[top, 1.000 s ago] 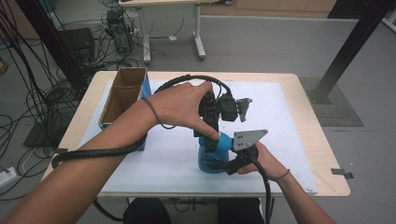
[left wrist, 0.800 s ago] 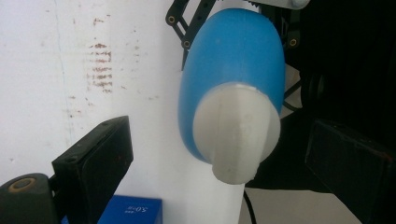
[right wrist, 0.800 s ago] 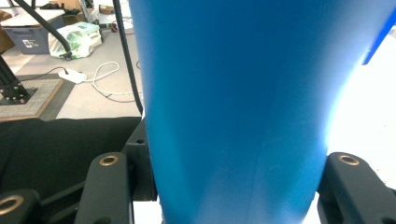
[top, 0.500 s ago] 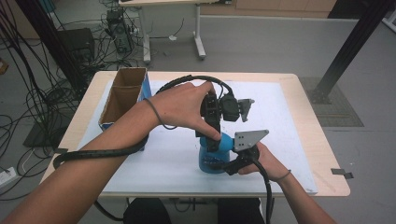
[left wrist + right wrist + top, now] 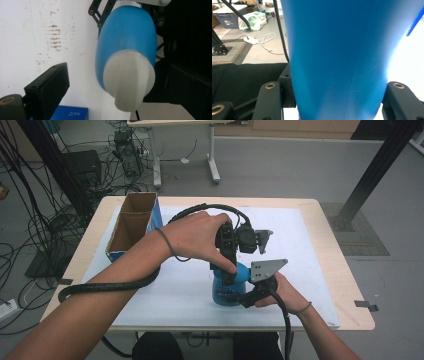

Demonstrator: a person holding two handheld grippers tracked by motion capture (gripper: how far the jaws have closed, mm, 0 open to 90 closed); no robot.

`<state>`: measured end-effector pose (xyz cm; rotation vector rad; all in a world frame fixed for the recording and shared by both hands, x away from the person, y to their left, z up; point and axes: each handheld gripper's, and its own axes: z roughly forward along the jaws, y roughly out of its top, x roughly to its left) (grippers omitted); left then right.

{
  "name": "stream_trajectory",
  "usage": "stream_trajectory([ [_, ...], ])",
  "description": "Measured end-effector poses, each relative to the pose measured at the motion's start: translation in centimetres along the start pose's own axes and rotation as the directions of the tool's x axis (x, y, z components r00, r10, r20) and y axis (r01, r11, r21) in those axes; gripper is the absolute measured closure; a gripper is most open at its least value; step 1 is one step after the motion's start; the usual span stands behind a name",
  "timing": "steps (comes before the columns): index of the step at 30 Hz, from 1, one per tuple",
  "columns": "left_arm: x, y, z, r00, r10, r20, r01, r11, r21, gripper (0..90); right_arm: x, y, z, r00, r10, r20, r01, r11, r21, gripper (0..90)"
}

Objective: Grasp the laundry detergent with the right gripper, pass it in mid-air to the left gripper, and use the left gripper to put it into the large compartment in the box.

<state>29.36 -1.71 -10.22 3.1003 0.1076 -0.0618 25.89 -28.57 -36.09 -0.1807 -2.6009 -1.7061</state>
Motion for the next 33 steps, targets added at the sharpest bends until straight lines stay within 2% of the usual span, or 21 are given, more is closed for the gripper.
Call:
stream_trajectory([
  [15,0.0,-0.1,0.2,0.9999,0.0,0.015,0.0,1.0,-0.005,6.8,0.0,0.2,0.2,1.0,-0.002,-0.002,0.002,1.0,0.003,42.2],
  [21,-0.1,0.1,0.5,0.9998,0.014,0.017,-0.014,0.9999,-0.004,6.9,0.0,0.3,0.2,1.0,-0.004,-0.002,0.004,1.0,0.003,42.2],
  [26,-0.3,0.0,0.8,0.9999,0.012,0.007,-0.012,0.9998,-0.014,5.7,0.0,0.4,0.1,1.0,-0.002,-0.002,0.002,1.0,0.003,42.2],
  [33,-0.4,0.3,1.3,0.9998,0.022,0.005,-0.022,0.9998,0.0,5.7,0.1,0.4,0.2,1.0,-0.005,-0.002,0.005,1.0,0.002,42.2],
])
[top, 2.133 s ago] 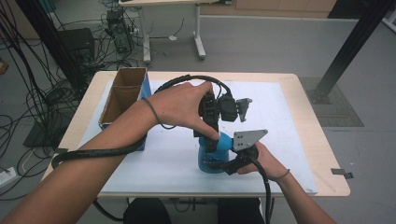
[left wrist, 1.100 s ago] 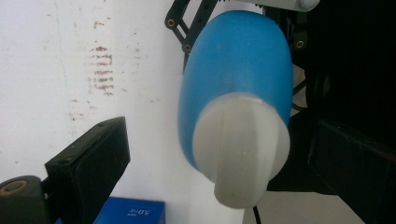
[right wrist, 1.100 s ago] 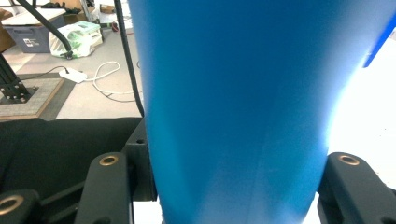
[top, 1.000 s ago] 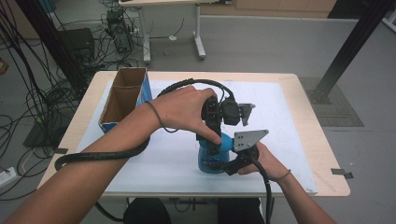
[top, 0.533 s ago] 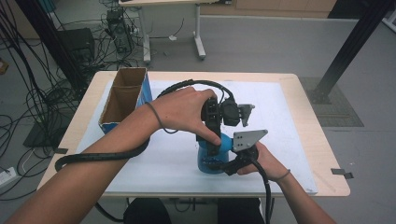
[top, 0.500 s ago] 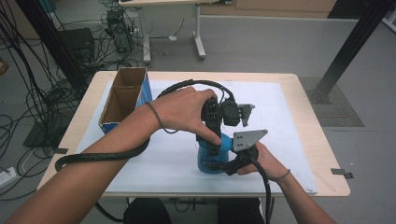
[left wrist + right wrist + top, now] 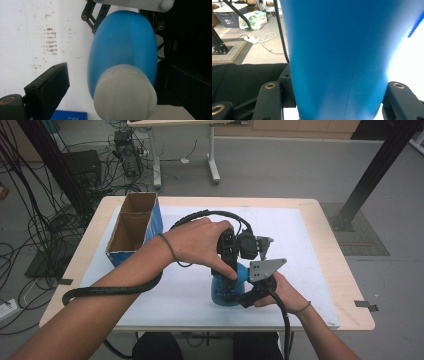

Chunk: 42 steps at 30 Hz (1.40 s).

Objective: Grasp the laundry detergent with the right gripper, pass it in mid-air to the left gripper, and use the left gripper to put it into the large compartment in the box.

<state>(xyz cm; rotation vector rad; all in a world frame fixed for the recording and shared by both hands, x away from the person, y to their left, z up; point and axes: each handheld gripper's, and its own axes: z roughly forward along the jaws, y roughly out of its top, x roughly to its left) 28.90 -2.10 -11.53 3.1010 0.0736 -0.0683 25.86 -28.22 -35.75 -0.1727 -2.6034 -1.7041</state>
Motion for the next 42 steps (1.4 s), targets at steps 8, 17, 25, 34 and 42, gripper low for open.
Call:
stream_trajectory([
  [8,-0.1,0.1,0.3,1.0,0.006,0.003,-0.006,1.0,-0.002,7.2,0.0,0.1,0.1,1.0,-0.004,-0.001,0.004,1.0,-0.002,42.2],
  [17,-0.3,0.2,0.9,1.0,0.008,-0.002,-0.008,0.9999,0.008,7.9,0.1,0.2,0.1,0.9999,-0.007,-0.009,0.007,1.0,-0.003,42.2],
  [25,-0.2,0.3,1.0,1.0,0.008,0.001,-0.008,0.9999,0.009,8.5,0.1,0.3,0.0,0.9999,-0.009,-0.008,0.009,1.0,-0.002,42.2],
  [34,-0.2,0.6,1.2,0.9998,0.015,0.011,-0.016,0.9996,0.022,17.4,0.1,0.3,0.0,0.9999,-0.007,-0.009,0.007,1.0,-0.003,42.2],
  [42,-0.3,0.7,1.1,0.9998,0.018,0.008,-0.018,0.9997,0.019,25.4,0.1,0.4,0.0,0.9999,-0.01,-0.011,0.01,1.0,-0.001,42.2],
])
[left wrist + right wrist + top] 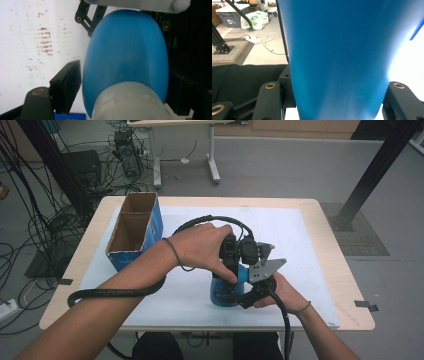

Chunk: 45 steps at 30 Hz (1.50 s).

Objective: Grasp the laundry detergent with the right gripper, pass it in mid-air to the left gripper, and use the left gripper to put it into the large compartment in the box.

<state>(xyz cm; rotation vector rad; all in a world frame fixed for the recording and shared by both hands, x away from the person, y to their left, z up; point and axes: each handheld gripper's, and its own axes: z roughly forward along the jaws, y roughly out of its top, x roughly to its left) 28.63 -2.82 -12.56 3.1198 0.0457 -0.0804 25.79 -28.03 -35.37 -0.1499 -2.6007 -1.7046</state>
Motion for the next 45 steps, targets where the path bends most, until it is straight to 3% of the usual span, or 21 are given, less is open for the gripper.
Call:
stream_trajectory([
  [8,0.03,-0.17,-0.1,1.0,0.003,0.009,-0.003,1.0,-0.006,36.7,-0.02,0.0,0.08,1.0,0.0,-0.002,0.0,1.0,-0.001,42.2],
  [45,-0.39,0.12,-0.42,1.0,-0.006,0.0,0.006,1.0,-0.003,37.4,0.13,0.02,-0.14,1.0,-0.006,0.001,0.006,1.0,-0.01,42.1],
])
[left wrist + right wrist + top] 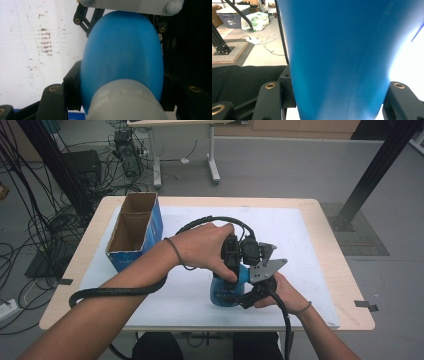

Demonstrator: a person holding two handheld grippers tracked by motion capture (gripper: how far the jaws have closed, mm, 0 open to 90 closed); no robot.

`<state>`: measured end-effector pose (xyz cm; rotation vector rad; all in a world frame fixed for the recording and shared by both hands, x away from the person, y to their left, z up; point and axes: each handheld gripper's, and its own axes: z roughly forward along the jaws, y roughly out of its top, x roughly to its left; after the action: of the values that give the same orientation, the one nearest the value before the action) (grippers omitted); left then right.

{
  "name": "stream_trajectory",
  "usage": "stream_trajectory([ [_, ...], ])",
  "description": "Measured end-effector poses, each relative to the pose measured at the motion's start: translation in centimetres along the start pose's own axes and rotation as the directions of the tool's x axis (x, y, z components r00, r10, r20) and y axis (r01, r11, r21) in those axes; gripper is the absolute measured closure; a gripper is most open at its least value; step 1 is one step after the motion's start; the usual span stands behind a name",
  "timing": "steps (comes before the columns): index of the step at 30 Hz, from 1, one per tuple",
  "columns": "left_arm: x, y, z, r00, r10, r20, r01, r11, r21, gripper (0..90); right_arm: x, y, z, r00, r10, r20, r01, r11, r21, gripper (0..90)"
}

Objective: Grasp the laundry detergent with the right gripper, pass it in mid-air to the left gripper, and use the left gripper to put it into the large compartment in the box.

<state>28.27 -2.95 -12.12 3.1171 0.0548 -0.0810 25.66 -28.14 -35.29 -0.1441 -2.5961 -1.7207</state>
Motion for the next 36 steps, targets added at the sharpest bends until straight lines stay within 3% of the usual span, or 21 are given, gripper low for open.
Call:
stream_trajectory([
  [36,0.13,-0.33,-0.18,1.0,-0.005,0.006,0.005,1.0,-0.004,37.4,-0.1,0.08,0.18,0.9999,0.004,-0.012,-0.004,1.0,-0.005,42.1],
])
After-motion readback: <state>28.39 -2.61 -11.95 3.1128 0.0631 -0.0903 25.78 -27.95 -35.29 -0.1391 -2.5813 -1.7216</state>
